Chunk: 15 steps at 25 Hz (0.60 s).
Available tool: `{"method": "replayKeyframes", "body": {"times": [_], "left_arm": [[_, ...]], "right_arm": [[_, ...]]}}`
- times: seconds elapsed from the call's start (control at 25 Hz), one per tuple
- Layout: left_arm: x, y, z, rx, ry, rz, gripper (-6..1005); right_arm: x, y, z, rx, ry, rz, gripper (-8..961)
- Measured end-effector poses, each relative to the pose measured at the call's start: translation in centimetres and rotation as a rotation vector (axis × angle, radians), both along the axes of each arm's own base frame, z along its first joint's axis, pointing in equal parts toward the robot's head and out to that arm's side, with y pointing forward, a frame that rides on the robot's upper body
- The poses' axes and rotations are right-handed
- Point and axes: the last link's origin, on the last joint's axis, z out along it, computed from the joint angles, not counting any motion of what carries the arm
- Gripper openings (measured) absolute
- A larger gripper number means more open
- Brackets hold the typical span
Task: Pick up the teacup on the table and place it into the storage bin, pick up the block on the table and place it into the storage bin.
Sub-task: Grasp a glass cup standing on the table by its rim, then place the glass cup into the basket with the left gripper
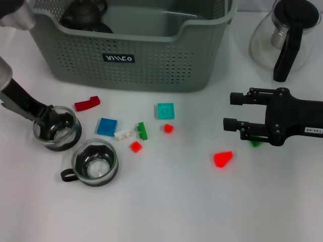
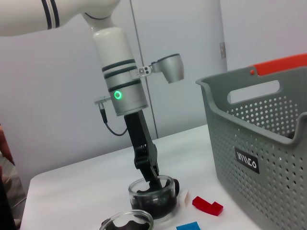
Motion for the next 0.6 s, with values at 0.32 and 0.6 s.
{"method": "replayKeyframes", "body": {"times": [0.32,0.6], "left_arm": [[0.2,-0.8,3.2,0.011,-0.242,-0.040,38],[1.7,-3.3,5.2,-0.038,-0.794,-0.298,44]], "right_arm": [[0.1,0.0,0.0,0.002,0.003,-0.003,674],[-0.1,0.1,0.0,0.002,0.004,0.000,674]]}}
